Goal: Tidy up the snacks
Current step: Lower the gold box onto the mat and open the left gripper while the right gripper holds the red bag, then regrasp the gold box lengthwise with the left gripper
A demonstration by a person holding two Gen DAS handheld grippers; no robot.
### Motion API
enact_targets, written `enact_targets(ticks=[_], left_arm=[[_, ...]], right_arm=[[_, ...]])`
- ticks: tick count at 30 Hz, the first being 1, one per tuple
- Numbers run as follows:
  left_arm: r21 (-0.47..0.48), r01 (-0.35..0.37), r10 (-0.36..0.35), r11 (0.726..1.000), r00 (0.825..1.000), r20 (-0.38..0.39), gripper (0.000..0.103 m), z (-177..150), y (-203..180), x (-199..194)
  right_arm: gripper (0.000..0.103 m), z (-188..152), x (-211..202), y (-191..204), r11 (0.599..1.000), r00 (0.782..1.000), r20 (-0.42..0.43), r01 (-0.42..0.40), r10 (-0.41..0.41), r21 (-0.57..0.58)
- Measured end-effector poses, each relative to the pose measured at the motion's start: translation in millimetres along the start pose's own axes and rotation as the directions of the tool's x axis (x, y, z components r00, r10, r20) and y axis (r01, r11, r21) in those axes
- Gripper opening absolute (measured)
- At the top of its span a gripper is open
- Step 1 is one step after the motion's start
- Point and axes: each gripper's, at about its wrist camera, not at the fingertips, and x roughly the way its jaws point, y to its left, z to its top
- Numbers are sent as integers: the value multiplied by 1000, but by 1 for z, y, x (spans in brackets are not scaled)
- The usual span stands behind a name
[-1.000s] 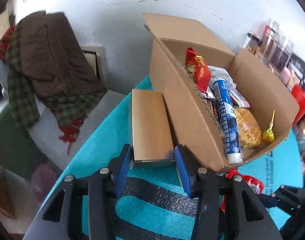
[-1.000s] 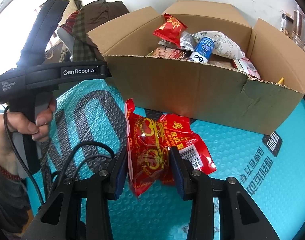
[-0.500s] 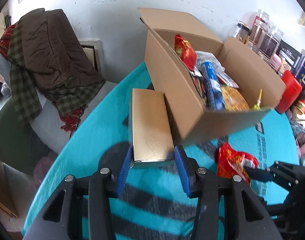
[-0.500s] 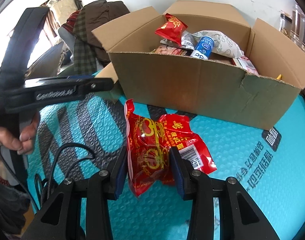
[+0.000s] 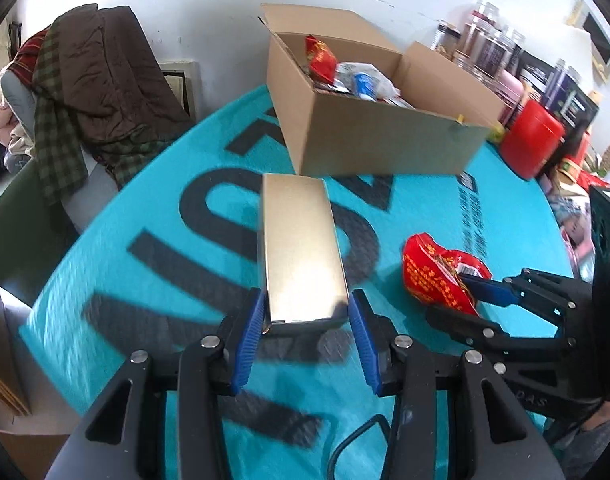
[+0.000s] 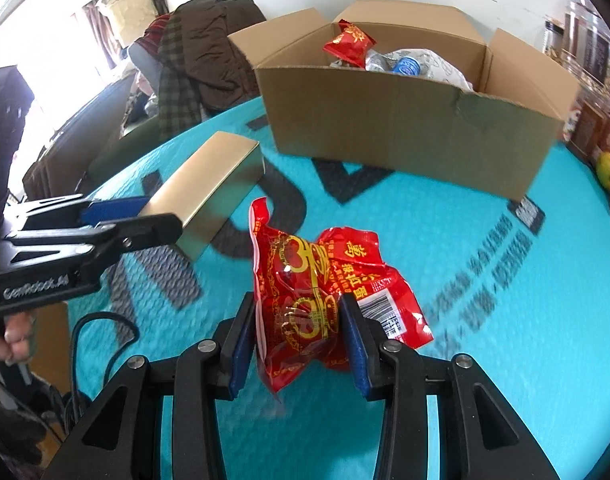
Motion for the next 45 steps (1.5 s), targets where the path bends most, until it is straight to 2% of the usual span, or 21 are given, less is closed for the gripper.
enact_targets(ticks=[7, 11, 15, 18, 19, 21, 22, 23, 30, 35, 40, 43, 45], left_arm=[[5, 48, -48, 999, 998, -49, 39, -35, -23, -10], [-14, 69, -69, 998, 997, -20, 39, -44, -27, -16], [-48, 25, -24, 999, 1000, 16, 39, -41, -26, -23], [-60, -18, 21, 998, 999, 50, 44, -36, -25, -29], [-63, -26, 30, 998, 998, 60, 50, -34, -24, -31], [-69, -26, 31, 997, 997, 73, 75, -30, -23, -33], [-74, -26, 32, 997, 997, 76, 96, -28, -22, -34], [-84, -24, 31, 996, 996, 84, 102, -27, -21, -34], [-131, -31, 40, 991, 997, 71, 102, -5, -14, -16], [-110, -68, 78, 992, 993, 88, 102, 10, -18, -1], [-97, -110, 114, 989, 993, 38, 102, 19, -19, 21], [-98, -108, 109, 989, 994, 3, 102, 19, -16, 33], [-97, -109, 108, 989, 994, -8, 101, 18, -15, 39]], right_arm=[[40, -31, -21, 1, 1000, 1000, -2, 10, -10, 7], [40, -40, -29, 0, 1000, 1000, -2, 10, -10, 15], [40, -43, -31, -1, 1000, 1000, -1, 16, -16, 22], [40, -45, -33, 1, 1000, 1000, -3, 21, -21, 19], [40, -45, -33, 2, 1000, 1000, -4, 21, -21, 17], [40, -43, -33, 2, 1000, 1000, -4, 17, -16, 19], [40, -42, -33, 2, 1000, 1000, -3, 13, -13, 22], [40, -41, -33, 1, 1000, 1000, -3, 10, -10, 25], [40, -34, -33, -1, 999, 999, 15, 33, -33, 14], [40, -23, -32, -3, 998, 997, 37, 62, -61, -9], [41, -19, -26, -5, 999, 999, 24, 49, -48, -24], [56, -18, -22, -7, 998, 998, 13, 62, -62, -21], [70, -18, -19, -9, 997, 997, 9, 73, -73, -19]])
